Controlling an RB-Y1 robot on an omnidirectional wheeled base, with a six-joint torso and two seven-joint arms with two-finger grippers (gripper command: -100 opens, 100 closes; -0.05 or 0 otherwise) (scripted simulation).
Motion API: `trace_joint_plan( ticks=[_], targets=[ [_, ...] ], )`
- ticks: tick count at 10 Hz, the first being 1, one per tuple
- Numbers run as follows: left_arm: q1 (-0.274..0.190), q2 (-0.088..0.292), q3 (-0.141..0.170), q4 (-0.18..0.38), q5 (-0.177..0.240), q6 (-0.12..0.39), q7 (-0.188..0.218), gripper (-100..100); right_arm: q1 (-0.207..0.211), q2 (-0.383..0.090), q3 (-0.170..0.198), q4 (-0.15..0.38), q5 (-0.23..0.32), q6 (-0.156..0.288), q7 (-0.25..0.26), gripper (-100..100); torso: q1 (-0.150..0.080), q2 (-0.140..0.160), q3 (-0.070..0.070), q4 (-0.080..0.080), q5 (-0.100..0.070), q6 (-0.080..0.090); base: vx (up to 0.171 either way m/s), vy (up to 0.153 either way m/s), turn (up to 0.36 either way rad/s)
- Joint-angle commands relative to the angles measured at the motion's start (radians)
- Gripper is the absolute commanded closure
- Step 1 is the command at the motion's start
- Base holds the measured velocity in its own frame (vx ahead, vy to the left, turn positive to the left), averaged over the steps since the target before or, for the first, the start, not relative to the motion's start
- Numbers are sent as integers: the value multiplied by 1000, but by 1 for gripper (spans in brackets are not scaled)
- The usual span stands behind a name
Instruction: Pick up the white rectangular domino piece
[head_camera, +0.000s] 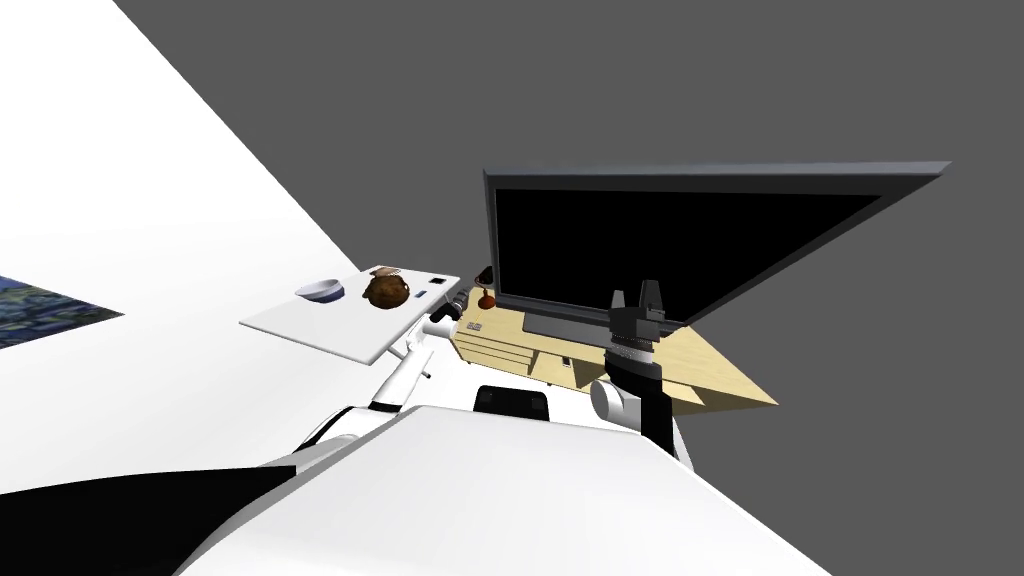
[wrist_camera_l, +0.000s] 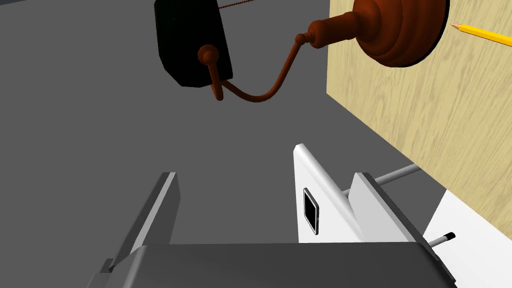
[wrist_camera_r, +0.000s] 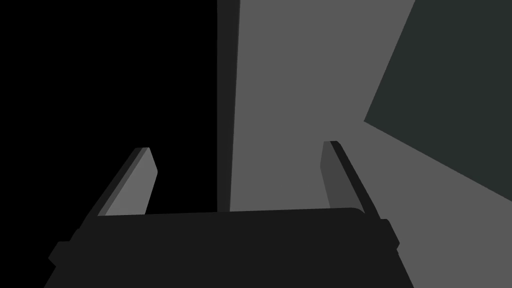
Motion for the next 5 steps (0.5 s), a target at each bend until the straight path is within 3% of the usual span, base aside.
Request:
trace_joint_plan(
  ticks=[1, 2, 5],
  targets=[
    [-21, -2, 1, 38, 2, 50, 1, -100, 0, 0, 0, 0, 0, 0, 0, 0, 0, 0, 0, 0, 0, 0, 23, 14, -54],
    [-52, 2, 0, 73, 16, 79, 4, -100, 0, 0, 0, 0, 0, 0, 0, 0, 0, 0, 0, 0, 0, 0, 24, 16, -86],
    [-81, 5, -2, 142, 30, 163, 6, -100, 0, 0, 0, 0, 0, 0, 0, 0, 0, 0, 0, 0, 0, 0, 21, 17, -72]
  ],
)
